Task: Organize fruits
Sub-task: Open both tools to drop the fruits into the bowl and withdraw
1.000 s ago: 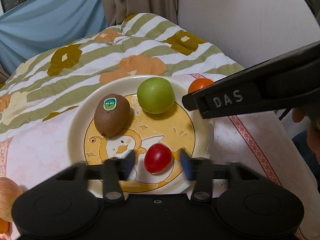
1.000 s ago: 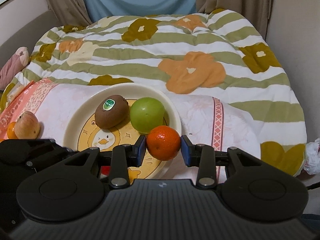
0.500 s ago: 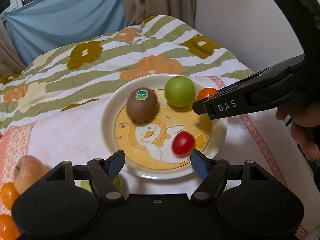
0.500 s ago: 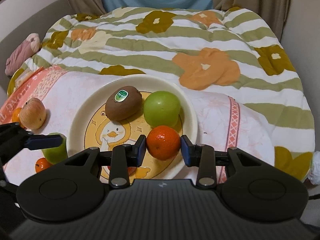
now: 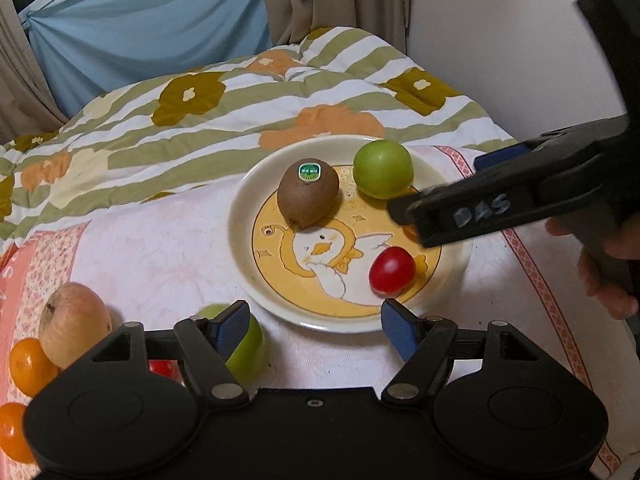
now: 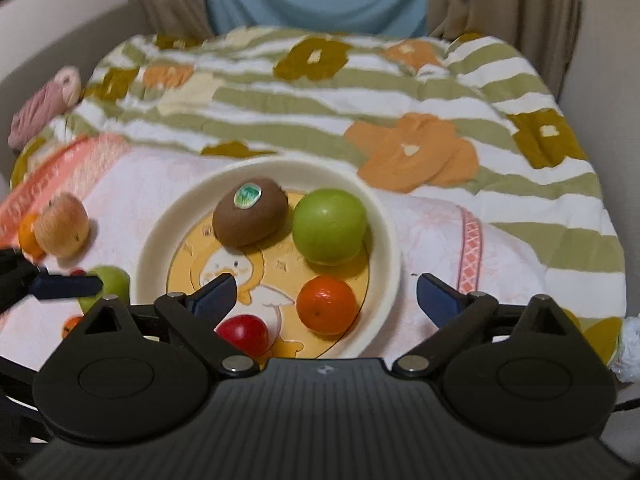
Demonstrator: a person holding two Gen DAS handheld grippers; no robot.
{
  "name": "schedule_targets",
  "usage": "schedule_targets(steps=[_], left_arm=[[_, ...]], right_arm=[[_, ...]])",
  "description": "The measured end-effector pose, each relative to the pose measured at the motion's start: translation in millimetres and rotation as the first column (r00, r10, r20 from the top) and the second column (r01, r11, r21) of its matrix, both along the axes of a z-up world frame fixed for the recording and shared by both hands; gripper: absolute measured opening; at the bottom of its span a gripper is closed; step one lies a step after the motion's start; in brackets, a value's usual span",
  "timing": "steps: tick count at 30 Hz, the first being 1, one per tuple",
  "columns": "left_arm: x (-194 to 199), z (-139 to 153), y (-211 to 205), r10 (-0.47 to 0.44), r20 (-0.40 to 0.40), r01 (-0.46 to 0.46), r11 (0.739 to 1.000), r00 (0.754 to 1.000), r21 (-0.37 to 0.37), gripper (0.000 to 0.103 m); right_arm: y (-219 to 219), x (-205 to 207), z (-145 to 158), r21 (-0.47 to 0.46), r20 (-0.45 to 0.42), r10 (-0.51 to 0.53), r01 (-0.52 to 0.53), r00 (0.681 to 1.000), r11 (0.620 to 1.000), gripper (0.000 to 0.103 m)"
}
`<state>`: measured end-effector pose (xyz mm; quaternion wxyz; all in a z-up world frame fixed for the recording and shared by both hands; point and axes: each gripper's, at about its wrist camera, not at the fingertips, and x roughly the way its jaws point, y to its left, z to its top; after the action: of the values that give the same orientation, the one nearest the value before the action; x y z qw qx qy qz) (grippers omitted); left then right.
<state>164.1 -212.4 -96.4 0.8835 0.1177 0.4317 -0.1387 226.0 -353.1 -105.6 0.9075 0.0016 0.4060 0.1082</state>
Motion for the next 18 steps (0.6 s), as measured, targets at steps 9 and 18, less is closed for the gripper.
schedule_targets(steps=[9, 18], left_arm=[[-18.1, 22.2, 4.1, -0.011, 0.058, 0.01, 1.0, 0.998, 0.019, 0.077], [-44.2, 59.8, 31.0, 0.05, 0.109, -0.053, 0.998, 0.993, 0.024, 0.077]], right_arm=[[-12.4, -28.4, 24.9, 0.019, 0.027, -0.046, 0.045, 0.999, 0.999, 0.103], [-3.6, -63.4, 70.8, 0.024, 0.09, -0.044, 0.042, 0.995, 0.999, 0.103]])
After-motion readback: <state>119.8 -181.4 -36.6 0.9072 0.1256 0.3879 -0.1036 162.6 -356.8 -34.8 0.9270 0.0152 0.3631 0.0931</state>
